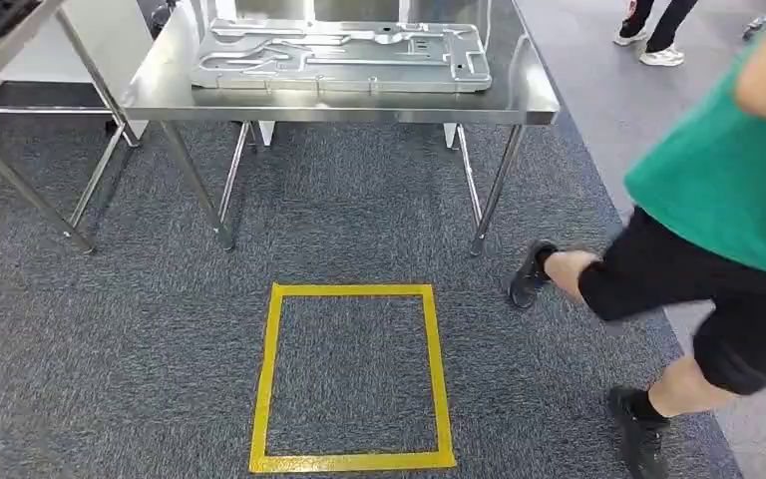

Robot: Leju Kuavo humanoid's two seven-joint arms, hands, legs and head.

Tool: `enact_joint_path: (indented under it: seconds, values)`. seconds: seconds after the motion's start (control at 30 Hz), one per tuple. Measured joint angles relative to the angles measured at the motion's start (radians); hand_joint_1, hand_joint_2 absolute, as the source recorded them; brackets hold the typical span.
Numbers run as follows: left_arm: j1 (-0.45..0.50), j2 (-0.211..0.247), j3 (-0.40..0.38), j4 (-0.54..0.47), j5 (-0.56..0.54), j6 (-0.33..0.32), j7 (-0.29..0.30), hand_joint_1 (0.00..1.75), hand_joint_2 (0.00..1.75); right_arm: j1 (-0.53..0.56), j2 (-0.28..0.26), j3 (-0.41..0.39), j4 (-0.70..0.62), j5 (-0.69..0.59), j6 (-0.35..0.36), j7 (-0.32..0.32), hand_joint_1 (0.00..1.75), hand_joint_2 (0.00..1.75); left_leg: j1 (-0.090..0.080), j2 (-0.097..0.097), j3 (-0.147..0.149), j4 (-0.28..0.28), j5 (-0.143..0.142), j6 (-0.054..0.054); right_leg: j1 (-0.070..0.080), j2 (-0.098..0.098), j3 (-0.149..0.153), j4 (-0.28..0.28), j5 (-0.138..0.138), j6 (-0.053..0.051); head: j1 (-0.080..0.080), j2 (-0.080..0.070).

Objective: Take the parts from the cabinet and place them on the table.

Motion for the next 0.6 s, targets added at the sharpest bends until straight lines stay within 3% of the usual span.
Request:
enact_joint_path:
  seconds: [0.07,0.1,0.13,0.17,0.2,0.23,0.27,0.33,0.4,0.43,0.47,0.5,0.57,0.6]
  values:
    - [-0.002,0.000,-0.002,0.000,0.000,-0.003,0.001,0.00,0.00,0.007,0.006,0.005,0.000,0.014,-0.006,0.009,0.00,0.00,-0.003,-0.024,-0.006,0.000,0.003,0.004,0.000,0.016,-0.076,0.162,-0.070,0.002,0.000,0.000]
    - [-0.001,0.000,-0.002,0.000,0.000,-0.004,0.001,0.00,0.00,0.009,0.008,0.006,0.000,0.017,-0.009,0.011,0.00,0.00,-0.005,-0.034,-0.006,0.001,0.003,0.004,0.000,0.017,-0.095,0.200,-0.076,0.001,0.000,0.000]
    - [0.002,0.000,-0.002,0.000,0.001,-0.004,0.002,0.00,0.00,0.011,0.009,0.009,0.000,0.022,-0.012,0.017,0.00,0.00,-0.006,-0.049,-0.006,0.001,0.004,0.004,0.000,0.019,-0.097,0.197,-0.056,-0.002,0.000,0.000]
    - [0.003,0.000,-0.002,0.000,0.001,-0.004,0.002,0.00,0.00,0.012,0.010,0.012,0.000,0.027,-0.012,0.019,0.00,0.00,-0.008,-0.061,-0.006,0.002,0.005,0.004,0.001,0.021,-0.077,0.148,-0.018,-0.006,0.000,0.000]
    - [0.003,0.000,-0.002,0.000,0.002,-0.004,0.002,0.00,0.00,0.013,0.010,0.015,0.000,0.031,-0.012,0.021,0.00,0.00,-0.009,-0.076,-0.005,0.004,0.005,0.003,0.002,0.031,-0.034,0.055,0.037,-0.013,0.000,0.000]
    - [0.002,-0.001,-0.002,0.000,0.003,-0.004,0.002,0.00,0.00,0.013,0.010,0.018,0.000,0.033,-0.013,0.024,0.00,0.00,-0.010,-0.089,-0.005,0.005,0.006,0.001,0.004,0.057,0.011,-0.042,0.083,-0.022,0.000,0.000]
    - [0.002,-0.005,-0.002,0.001,0.003,-0.003,0.001,0.00,0.00,0.014,0.010,0.021,0.000,0.034,-0.014,0.030,0.00,0.00,-0.008,-0.096,-0.007,0.006,0.007,-0.001,0.005,0.103,0.035,-0.097,0.082,-0.032,0.000,0.000]
    - [-0.001,-0.006,-0.002,0.001,0.004,0.001,0.000,0.00,0.00,0.012,0.010,0.024,0.000,0.035,-0.015,0.035,0.00,0.00,-0.008,-0.111,-0.016,0.008,0.010,-0.014,0.009,0.084,0.034,-0.106,0.085,-0.029,0.000,0.000]
    - [0.001,-0.007,-0.002,0.001,0.004,0.003,0.000,0.00,0.00,0.008,0.010,0.029,0.000,0.036,-0.016,0.037,0.00,0.00,-0.004,-0.130,-0.020,0.002,0.016,-0.027,0.012,0.070,0.037,-0.110,0.088,-0.037,0.000,0.000]
    - [0.002,-0.006,-0.002,0.001,0.005,0.004,0.000,0.00,0.00,0.009,0.010,0.030,0.000,0.036,-0.016,0.037,0.00,0.00,-0.011,-0.136,-0.017,0.003,0.014,-0.033,-0.006,0.055,0.044,-0.130,0.098,-0.042,0.000,0.000]
    - [0.004,-0.006,-0.002,0.001,0.005,0.005,0.000,0.00,0.00,0.010,0.010,0.031,0.000,0.036,-0.015,0.037,0.00,0.00,-0.013,-0.089,-0.027,0.029,-0.010,-0.037,-0.004,0.042,0.050,-0.139,0.101,-0.048,0.000,0.000]
    - [0.002,-0.006,-0.002,0.001,0.005,0.005,0.000,0.00,0.00,0.010,0.009,0.031,0.000,0.036,-0.015,0.037,0.00,0.00,-0.010,-0.056,-0.054,0.084,-0.048,-0.041,-0.004,0.029,0.050,-0.139,0.101,-0.051,-0.001,0.000]
    - [-0.001,-0.006,-0.002,0.001,0.005,0.005,0.000,0.00,0.00,0.015,0.005,0.031,0.000,0.036,-0.015,0.037,0.00,0.00,-0.001,-0.026,-0.130,0.247,-0.128,-0.055,-0.002,-0.002,0.048,-0.139,0.100,-0.052,-0.001,0.000]
    - [-0.001,-0.006,-0.002,0.001,0.005,0.005,0.000,0.00,0.00,0.015,0.001,0.032,0.000,0.036,-0.015,0.037,0.00,0.00,0.003,-0.023,-0.155,0.305,-0.145,-0.060,-0.002,-0.017,0.047,-0.139,0.100,-0.051,-0.001,0.000]
